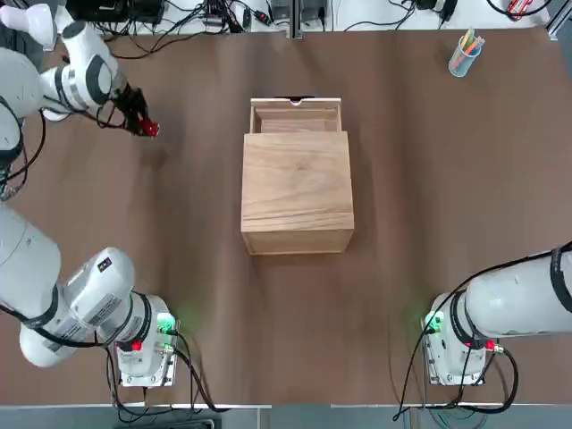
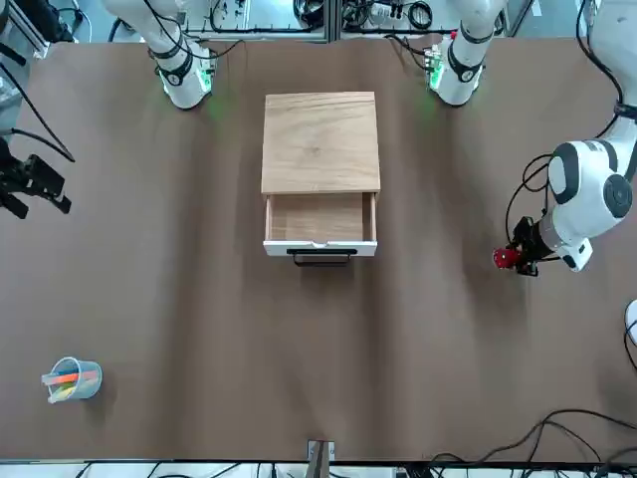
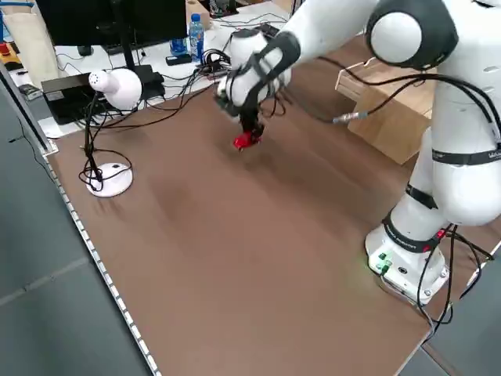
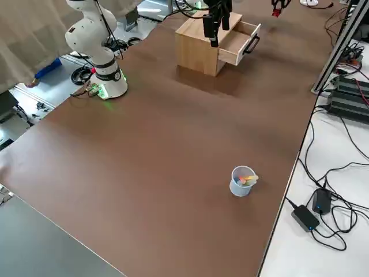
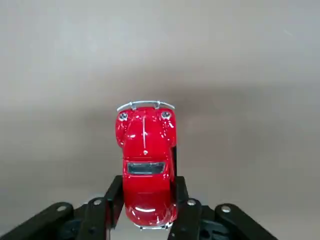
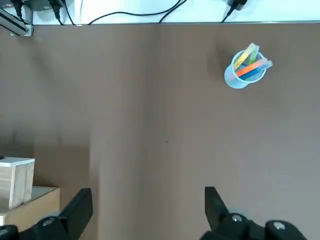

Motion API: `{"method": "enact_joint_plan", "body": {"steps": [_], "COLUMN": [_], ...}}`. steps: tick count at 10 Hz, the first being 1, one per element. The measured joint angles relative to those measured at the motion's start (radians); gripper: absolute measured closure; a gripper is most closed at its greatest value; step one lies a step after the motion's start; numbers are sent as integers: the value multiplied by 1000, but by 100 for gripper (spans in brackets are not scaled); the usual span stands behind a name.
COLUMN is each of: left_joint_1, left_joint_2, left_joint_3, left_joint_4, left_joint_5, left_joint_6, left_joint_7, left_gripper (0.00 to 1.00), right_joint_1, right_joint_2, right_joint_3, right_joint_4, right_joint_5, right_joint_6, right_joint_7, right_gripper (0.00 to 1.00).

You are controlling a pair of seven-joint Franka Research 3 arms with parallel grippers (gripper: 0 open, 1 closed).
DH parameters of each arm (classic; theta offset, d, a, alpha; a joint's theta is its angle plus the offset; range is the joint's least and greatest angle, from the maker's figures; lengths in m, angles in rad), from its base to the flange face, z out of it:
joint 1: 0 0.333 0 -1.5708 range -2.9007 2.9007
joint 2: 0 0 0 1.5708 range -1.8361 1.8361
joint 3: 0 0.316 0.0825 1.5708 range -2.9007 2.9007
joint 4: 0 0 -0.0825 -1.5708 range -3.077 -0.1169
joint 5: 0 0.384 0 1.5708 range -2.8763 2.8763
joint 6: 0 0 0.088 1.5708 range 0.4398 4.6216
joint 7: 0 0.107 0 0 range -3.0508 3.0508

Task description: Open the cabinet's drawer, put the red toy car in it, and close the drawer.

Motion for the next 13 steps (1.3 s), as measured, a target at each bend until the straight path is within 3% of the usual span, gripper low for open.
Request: {"method": "enact_joint_plan", "body": {"steps": [3, 6, 10, 13], "left_joint_1": [-13, -43, -295, -485], "left_joint_2": [-46, -50, -40, -3], "left_joint_3": [-229, -421, -434, -383], "left_joint_4": [129, 210, 319, 365], "left_joint_5": [0, 1, -8, -11], "left_joint_6": [-196, -256, -280, -282], "left_joint_7": [-228, -437, -690, -804], "left_gripper": [55, 55, 55, 55], "right_joint_1": [-1, -5, -5, -5], "right_joint_2": [0, 0, 0, 0], "right_joint_3": [1, 1, 4, 6], "right_joint_4": [-3, -4, -4, -5], "right_joint_5": [-1, -2, -2, -2], "right_joint_6": [-6, -9, -13, -13], "right_joint_7": [0, 0, 0, 0], "right_gripper": [0, 0, 0, 0]}}
